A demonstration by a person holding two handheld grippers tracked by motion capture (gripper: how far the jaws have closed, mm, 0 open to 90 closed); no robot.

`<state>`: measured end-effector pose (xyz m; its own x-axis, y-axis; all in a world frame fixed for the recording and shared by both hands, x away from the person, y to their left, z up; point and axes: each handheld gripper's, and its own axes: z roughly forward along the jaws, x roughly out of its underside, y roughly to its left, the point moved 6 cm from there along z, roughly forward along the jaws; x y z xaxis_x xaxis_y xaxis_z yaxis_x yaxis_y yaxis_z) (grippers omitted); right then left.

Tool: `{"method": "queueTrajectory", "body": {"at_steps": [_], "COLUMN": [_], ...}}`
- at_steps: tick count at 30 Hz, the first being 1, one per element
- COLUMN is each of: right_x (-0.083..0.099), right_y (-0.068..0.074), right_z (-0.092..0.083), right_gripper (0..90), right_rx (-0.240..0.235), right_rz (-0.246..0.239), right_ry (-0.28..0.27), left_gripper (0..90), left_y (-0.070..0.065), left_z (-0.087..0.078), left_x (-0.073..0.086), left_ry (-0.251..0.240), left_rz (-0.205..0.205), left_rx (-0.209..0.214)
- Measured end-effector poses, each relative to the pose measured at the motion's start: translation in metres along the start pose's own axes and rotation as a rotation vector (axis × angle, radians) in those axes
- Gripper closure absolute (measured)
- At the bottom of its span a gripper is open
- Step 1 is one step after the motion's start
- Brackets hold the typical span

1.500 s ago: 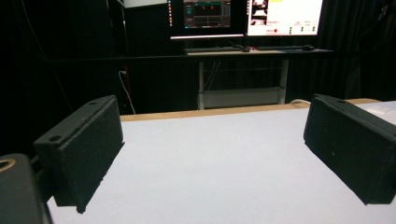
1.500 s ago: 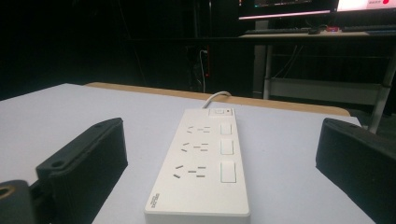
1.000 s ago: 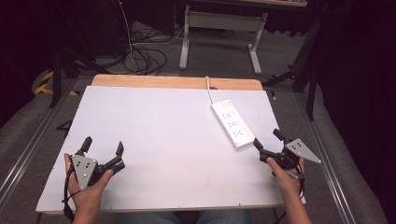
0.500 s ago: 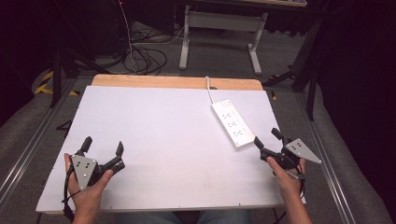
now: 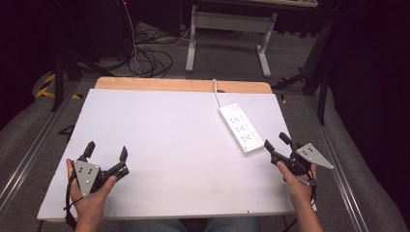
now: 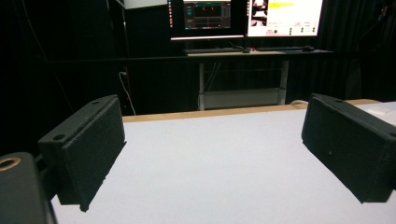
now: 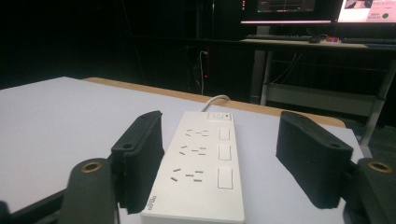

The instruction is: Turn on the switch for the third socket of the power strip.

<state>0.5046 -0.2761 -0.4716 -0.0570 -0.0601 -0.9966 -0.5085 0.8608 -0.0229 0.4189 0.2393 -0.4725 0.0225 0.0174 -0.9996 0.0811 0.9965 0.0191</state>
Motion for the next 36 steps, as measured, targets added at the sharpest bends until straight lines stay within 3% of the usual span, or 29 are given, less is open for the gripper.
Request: {"method": "queueTrajectory", "body": {"at_steps": [7,17,20,29,31,36], "right_x": [0.0000,-0.0002,-0.0013,-0.0033,-0.0062,-0.0094], "right_y": [0.0019,0.0028,0.0033,0.0046,0.0032,0.0016], "right_z": [0.0003,-0.0019,-0.0028,-0.0033,-0.0048,-0.0057], "right_gripper": [35.7,49.6,57.6,65.4,69.2,67.5], "right_rx": [-0.011,-0.035,-0.039,-0.056,-0.064,-0.057], "right_rz": [-0.012,0.026,0.022,0.026,0.039,0.049], "right_ry": [0.014,0.029,0.030,0.050,0.039,0.010], "left_gripper": [6.8,7.0,7.1,7.3,7.3,7.4], "left_y": [-0.0004,-0.0006,-0.0007,-0.0012,-0.0010,-0.0015], "left_z": [-0.0002,0.0000,0.0000,0.0002,0.0004,0.0002], "left_x": [0.0001,0.0004,0.0004,0.0007,0.0007,0.0007], "left_ry": [0.000,0.003,0.002,0.004,0.003,0.004], "left_rz": [0.000,0.004,0.005,0.009,0.010,0.011], "left_rx": [0.001,0.003,0.003,0.007,0.005,0.005]}}
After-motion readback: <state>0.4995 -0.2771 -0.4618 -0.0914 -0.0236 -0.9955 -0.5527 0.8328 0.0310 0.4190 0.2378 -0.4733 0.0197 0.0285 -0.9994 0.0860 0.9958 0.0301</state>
